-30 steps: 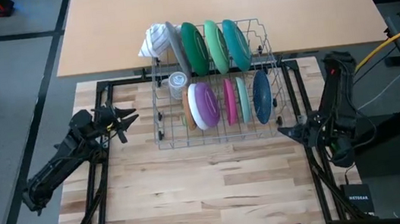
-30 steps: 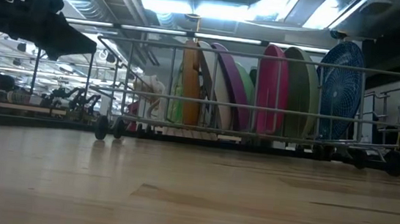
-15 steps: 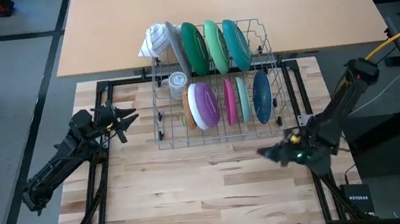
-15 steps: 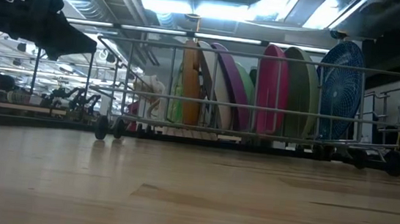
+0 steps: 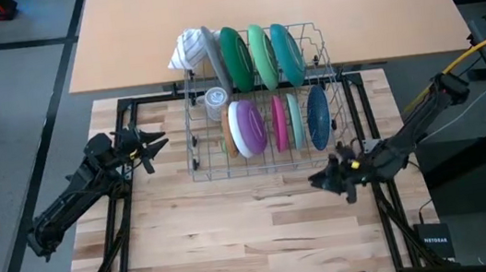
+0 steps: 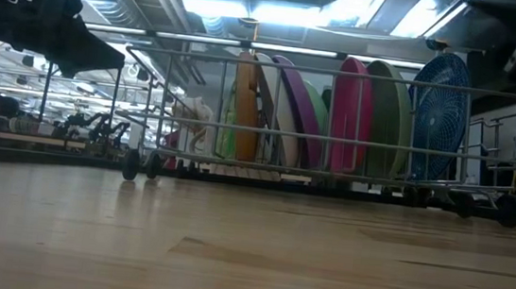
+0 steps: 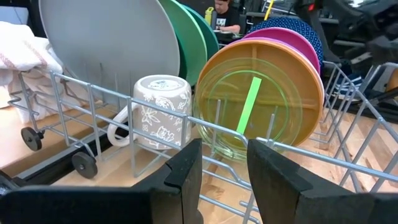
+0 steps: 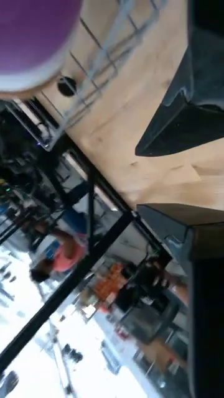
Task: Sort dishes
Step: Return to Home Position
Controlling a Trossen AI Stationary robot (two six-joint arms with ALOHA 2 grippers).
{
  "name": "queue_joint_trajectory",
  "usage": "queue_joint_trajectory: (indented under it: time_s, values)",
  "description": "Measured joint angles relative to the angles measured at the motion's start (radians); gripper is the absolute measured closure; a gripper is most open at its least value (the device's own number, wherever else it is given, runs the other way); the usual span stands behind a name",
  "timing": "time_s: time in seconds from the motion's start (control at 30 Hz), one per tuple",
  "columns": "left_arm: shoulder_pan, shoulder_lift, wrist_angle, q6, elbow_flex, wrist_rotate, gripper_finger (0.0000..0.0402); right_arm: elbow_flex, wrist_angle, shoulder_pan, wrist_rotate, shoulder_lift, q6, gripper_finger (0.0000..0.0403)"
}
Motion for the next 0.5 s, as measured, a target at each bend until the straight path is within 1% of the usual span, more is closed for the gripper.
queue_joint_trajectory:
  time_s: [0.1, 0.2, 0.33, 0.4, 0.5]
  values:
    - [0.000, 0.000, 0.000, 0.032, 0.000, 0.000, 0.0284, -0.093, 0.025, 0.000, -0.012, -0.147, -0.005, 0.0267]
    - [0.000, 0.000, 0.005, 0.055, 0.000, 0.000, 0.0284, -0.202, 0.081, 0.000, -0.067, -0.298, -0.008, 0.0267]
    - [0.000, 0.000, 0.036, 0.032, 0.000, 0.000, 0.0284, -0.321, 0.196, 0.001, -0.150, -0.447, -0.039, 0.0267]
    - [0.000, 0.000, 0.041, 0.029, 0.000, 0.000, 0.0284, -0.326, 0.167, 0.000, -0.207, -0.508, -0.080, 0.0267]
    - [0.000, 0.000, 0.043, 0.029, 0.000, 0.000, 0.0284, -0.326, 0.171, 0.000, -0.314, -0.556, -0.179, 0.0267]
